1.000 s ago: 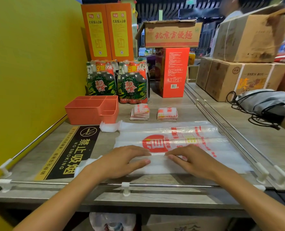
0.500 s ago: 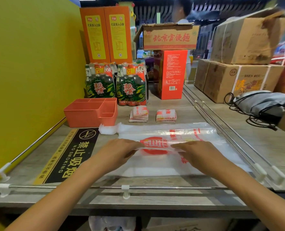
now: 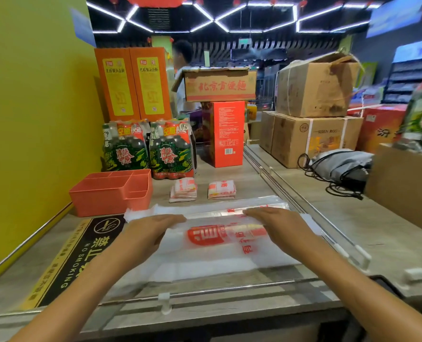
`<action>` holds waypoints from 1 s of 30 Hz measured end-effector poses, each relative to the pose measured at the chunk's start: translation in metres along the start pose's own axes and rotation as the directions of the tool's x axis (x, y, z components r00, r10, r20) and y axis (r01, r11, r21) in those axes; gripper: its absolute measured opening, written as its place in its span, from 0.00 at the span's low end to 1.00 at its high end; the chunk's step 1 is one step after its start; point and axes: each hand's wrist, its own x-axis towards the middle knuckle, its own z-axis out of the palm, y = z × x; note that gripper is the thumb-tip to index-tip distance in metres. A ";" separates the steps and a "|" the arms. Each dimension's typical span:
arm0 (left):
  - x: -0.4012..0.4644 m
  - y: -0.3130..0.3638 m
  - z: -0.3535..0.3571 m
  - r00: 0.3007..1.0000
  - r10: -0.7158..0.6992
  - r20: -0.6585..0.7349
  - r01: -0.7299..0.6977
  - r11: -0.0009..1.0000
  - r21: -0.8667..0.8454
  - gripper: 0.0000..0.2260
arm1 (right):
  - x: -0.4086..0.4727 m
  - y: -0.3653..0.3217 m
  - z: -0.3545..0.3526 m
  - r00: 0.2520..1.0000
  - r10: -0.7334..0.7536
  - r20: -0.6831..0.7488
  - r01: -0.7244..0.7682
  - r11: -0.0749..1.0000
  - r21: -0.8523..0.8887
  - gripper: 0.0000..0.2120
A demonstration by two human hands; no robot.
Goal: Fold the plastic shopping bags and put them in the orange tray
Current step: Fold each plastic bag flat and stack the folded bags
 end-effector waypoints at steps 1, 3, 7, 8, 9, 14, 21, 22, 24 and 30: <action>0.000 0.005 -0.006 1.000 -0.008 -0.008 0.008 1.000 0.006 0.33 | -0.001 -0.001 -0.004 1.000 -0.006 -0.028 0.007 1.000 0.006 0.32; 0.001 0.012 -0.018 0.999 -0.022 -0.049 0.023 1.000 0.014 0.34 | -0.002 -0.002 -0.018 0.997 -0.019 -0.073 0.019 1.000 0.001 0.32; 0.006 0.022 -0.055 0.981 0.052 -0.187 -0.055 0.998 -0.006 0.33 | -0.003 -0.009 -0.063 0.978 -0.031 -0.205 0.032 0.999 0.001 0.31; 0.007 0.027 -0.068 0.972 0.091 -0.219 -0.094 0.996 -0.001 0.32 | -0.002 -0.009 -0.075 0.968 -0.038 -0.247 0.036 0.999 -0.014 0.30; 0.008 0.032 -0.080 0.959 0.124 -0.255 -0.123 0.992 0.019 0.32 | -0.002 -0.010 -0.087 0.957 -0.045 -0.286 0.038 0.999 -0.029 0.29; 0.019 0.043 -0.132 0.881 0.229 -0.415 -0.172 0.970 0.169 0.28 | 0.002 -0.013 -0.138 0.905 -0.085 -0.416 0.063 0.996 -0.066 0.31; 0.031 0.048 -0.186 0.796 0.353 -0.492 -0.254 0.932 0.258 0.22 | 0.011 -0.014 -0.182 0.824 -0.158 -0.545 0.078 0.983 -0.167 0.31; 0.033 0.045 -0.189 0.798 0.346 -0.493 -0.249 0.935 0.252 0.22 | 0.015 -0.012 -0.184 0.825 -0.157 -0.543 0.078 0.983 -0.167 0.31; 0.040 0.035 -0.188 0.812 0.329 -0.481 -0.230 0.939 0.254 0.22 | 0.023 -0.008 -0.181 0.830 -0.163 -0.533 0.088 0.983 -0.164 0.29; 0.058 0.000 -0.136 0.947 0.124 -0.296 -0.088 0.987 0.133 0.26 | 0.044 0.007 -0.127 0.934 -0.079 -0.349 0.083 0.997 -0.005 0.22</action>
